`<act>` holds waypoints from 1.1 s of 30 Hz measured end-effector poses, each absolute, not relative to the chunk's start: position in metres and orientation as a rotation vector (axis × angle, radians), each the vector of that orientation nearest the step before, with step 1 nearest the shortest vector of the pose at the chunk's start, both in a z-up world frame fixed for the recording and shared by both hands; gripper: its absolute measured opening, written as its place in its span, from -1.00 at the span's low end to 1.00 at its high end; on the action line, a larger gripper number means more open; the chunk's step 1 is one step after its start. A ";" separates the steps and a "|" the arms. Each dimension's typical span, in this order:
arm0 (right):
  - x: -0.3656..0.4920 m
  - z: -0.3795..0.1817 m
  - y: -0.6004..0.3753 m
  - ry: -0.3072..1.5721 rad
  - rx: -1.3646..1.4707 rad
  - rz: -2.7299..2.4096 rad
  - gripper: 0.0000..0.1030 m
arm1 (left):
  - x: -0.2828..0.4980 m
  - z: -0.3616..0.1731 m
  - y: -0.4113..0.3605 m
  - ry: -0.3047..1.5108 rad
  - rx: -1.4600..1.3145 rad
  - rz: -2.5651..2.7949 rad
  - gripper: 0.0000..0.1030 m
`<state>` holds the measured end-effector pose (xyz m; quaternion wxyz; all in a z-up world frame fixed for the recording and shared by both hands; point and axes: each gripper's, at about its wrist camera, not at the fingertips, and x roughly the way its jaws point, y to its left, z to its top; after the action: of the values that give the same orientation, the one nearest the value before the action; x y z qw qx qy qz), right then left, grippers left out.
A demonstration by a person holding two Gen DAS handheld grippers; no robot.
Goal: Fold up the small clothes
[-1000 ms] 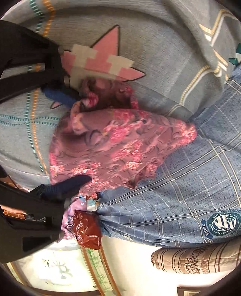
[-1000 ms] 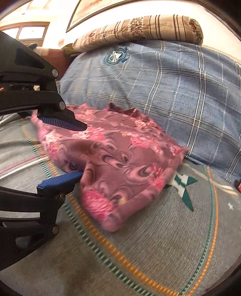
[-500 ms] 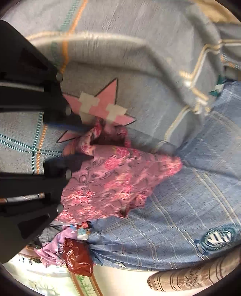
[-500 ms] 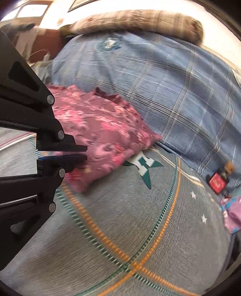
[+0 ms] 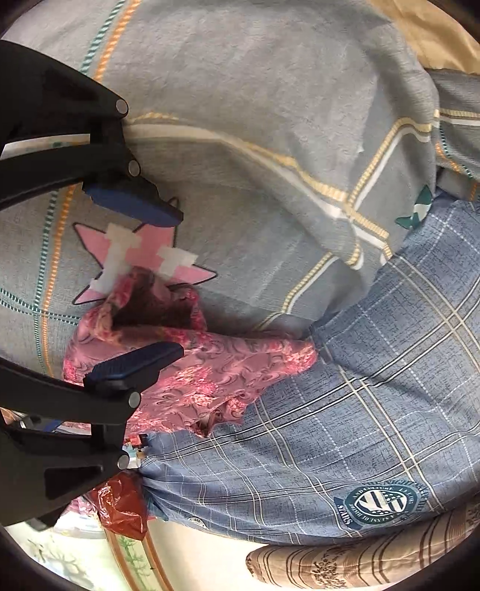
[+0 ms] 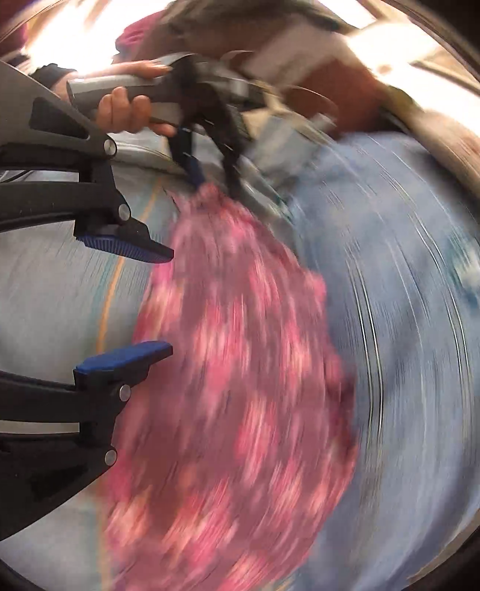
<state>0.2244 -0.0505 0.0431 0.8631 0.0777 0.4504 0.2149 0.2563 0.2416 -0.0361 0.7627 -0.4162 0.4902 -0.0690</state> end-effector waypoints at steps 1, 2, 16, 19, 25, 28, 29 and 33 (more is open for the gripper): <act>0.228 0.042 -0.030 0.946 0.114 0.468 -0.04 | 0.256 -0.036 0.246 1.059 -0.916 -0.148 0.23; 0.231 0.041 -0.011 0.947 0.060 0.483 -0.04 | 0.257 -0.037 0.249 1.058 -0.921 -0.149 0.23; 0.245 0.006 0.110 0.851 -0.440 0.464 0.00 | 0.262 -0.047 0.275 1.060 -0.976 -0.122 0.23; 0.245 0.004 0.103 0.822 -0.434 0.459 -0.76 | 0.264 -0.046 0.269 1.069 -0.960 -0.152 0.23; 0.242 0.026 0.062 0.764 -0.242 0.487 -0.84 | 0.285 -0.045 0.248 1.091 -1.008 -0.307 0.42; 0.241 0.030 0.053 0.751 -0.187 0.502 -0.84 | 0.315 -0.045 0.236 1.128 -1.009 -0.363 0.48; 0.242 0.030 0.052 0.753 -0.176 0.505 -0.84 | 0.327 -0.046 0.233 1.151 -1.001 -0.370 0.55; 0.243 0.028 0.042 0.765 -0.122 0.527 -0.84 | 0.367 -0.053 0.212 1.276 -0.902 -0.395 0.58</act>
<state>0.2432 0.0419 0.0282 0.8922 -0.0590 0.3689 0.2539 0.3666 0.2123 -0.0525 0.6925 -0.4039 0.5710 -0.1768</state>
